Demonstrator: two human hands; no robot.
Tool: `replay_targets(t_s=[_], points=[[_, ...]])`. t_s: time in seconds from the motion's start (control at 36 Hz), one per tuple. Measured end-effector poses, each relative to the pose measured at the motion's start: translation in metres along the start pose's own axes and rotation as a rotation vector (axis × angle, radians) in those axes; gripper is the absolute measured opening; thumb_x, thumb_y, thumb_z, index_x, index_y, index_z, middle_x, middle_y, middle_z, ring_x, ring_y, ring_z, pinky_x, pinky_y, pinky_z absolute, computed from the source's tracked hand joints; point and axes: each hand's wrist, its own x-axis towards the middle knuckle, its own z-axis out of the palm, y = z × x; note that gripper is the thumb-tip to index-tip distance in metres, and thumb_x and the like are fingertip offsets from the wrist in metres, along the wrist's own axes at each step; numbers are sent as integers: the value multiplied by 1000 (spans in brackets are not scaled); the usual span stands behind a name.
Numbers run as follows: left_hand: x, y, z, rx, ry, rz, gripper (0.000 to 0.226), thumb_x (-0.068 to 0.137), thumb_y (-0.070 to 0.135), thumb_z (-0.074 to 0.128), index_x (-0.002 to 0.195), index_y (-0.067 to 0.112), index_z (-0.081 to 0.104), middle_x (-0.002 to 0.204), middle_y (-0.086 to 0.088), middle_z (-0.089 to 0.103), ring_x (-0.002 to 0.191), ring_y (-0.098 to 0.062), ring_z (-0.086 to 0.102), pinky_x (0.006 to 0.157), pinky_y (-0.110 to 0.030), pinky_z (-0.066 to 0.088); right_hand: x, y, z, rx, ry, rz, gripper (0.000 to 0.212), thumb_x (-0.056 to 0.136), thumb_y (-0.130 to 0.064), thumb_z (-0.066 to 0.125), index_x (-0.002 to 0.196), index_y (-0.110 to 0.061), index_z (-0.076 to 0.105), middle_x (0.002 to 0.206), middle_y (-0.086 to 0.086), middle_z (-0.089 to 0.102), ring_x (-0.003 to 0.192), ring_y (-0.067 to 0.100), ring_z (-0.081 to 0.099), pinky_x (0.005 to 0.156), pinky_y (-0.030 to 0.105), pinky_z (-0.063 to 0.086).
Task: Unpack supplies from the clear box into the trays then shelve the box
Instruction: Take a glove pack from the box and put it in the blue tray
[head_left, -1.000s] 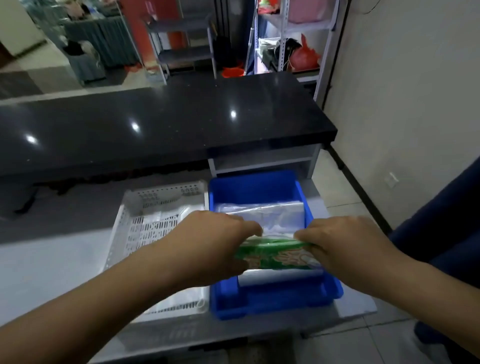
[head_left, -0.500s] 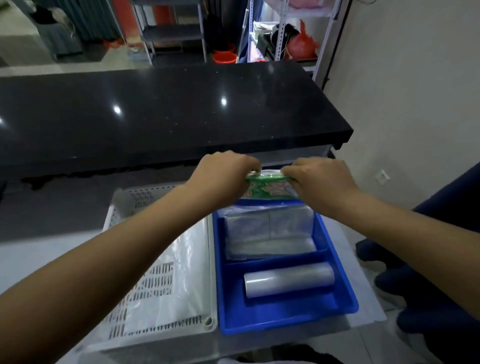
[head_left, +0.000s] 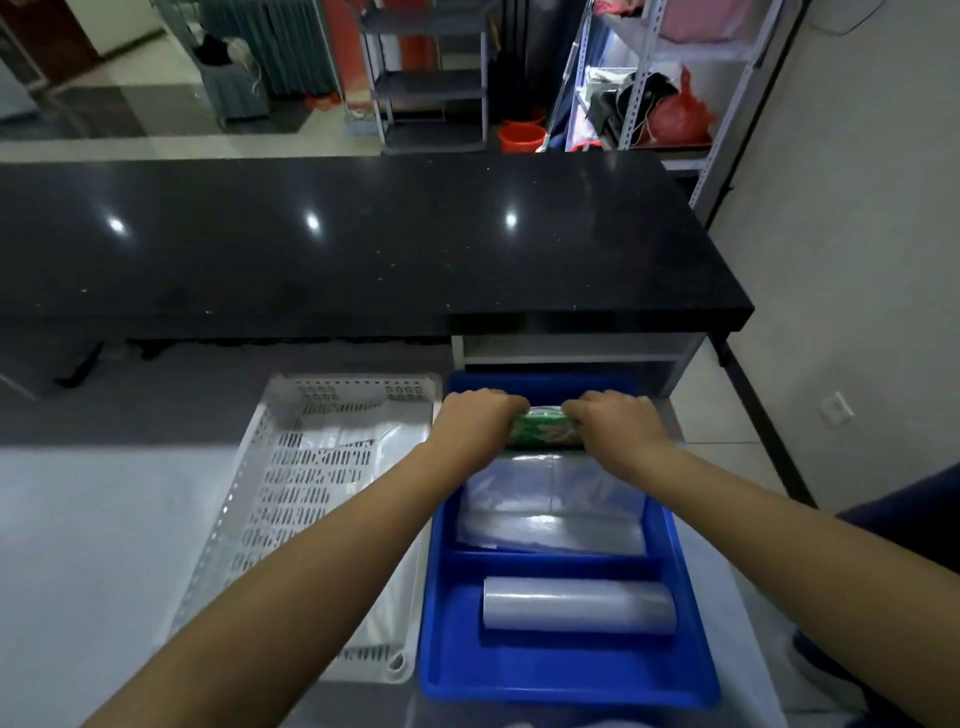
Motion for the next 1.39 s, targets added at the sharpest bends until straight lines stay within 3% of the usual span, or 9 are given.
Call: replay_targets(t_s=[0.14, 0.28, 0.39, 0.56, 0.64, 0.69, 0.75, 0.86, 1.39], points=[[17, -11, -6, -23, -47, -52, 38, 92, 16, 55, 127, 31, 61, 113, -2, 72, 99, -29, 67, 75, -38, 51, 10, 26, -7, 146, -2, 58, 19, 92, -22, 53, 108, -24, 62, 108, 3, 67, 95, 29, 63, 71, 37, 49], [29, -21, -8, -53, -24, -113, 42, 91, 23, 59, 133, 25, 57, 121, -4, 68, 108, -28, 63, 86, -38, 47, 7, 60, -3, 266, 37, 190, 41, 92, -25, 58, 133, -23, 57, 127, 8, 65, 111, 33, 60, 86, 41, 50], [19, -26, 4, -31, 155, -189, 45, 88, 20, 65, 132, 18, 58, 125, -6, 65, 117, -28, 56, 102, -42, 37, -4, 68, 13, 293, 145, 266, 50, 92, -16, 59, 141, -15, 49, 136, 11, 57, 111, 37, 58, 84, 43, 48], [1, -21, 29, -50, 459, -329, 31, 78, 14, 76, 105, 8, 62, 101, -15, 58, 91, -34, 54, 78, -43, 46, -31, 44, 36, 503, 469, 300, 32, 85, -11, 68, 116, -9, 63, 115, 13, 59, 97, 33, 59, 79, 41, 50], [-2, -14, 44, -53, 352, -260, 23, 89, 27, 66, 106, 13, 62, 99, -7, 59, 90, -29, 55, 77, -39, 42, -31, 30, 47, 592, 291, 171, 43, 92, -25, 62, 134, -15, 57, 137, 11, 54, 125, 32, 50, 101, 48, 43], [-2, -10, 55, -71, 214, -261, 42, 95, 39, 55, 131, 16, 56, 124, -10, 59, 114, -34, 53, 94, -43, 40, -21, 30, 52, 527, 78, 174, 63, 96, -49, 48, 153, -27, 29, 162, 5, 25, 149, 28, 19, 117, 51, 21], [1, -7, 62, -76, 51, -320, 60, 98, 52, 41, 151, 25, 35, 152, -10, 41, 139, -36, 34, 113, -47, 26, -9, 34, 55, 463, -80, 201, 72, 94, -66, 31, 155, -38, 6, 167, -1, 3, 152, 24, -3, 118, 54, 5], [6, -7, 67, -102, -83, -360, 68, 96, 66, 23, 156, 35, 14, 163, -7, 22, 150, -33, 14, 120, -50, 9, 7, 43, 55, 422, -184, 213, 76, 89, -75, 19, 154, -40, 3, 167, -1, 4, 152, 29, -3, 117, 59, 2], [-51, 23, 16, -341, -62, -505, 72, 93, 66, 39, 156, 41, 14, 167, -1, 9, 153, -26, 3, 121, -48, 9, -53, 26, 12, 735, -59, 142, 67, 93, -60, 46, 151, -47, 16, 165, -11, 7, 152, 18, -2, 119, 52, 10]])
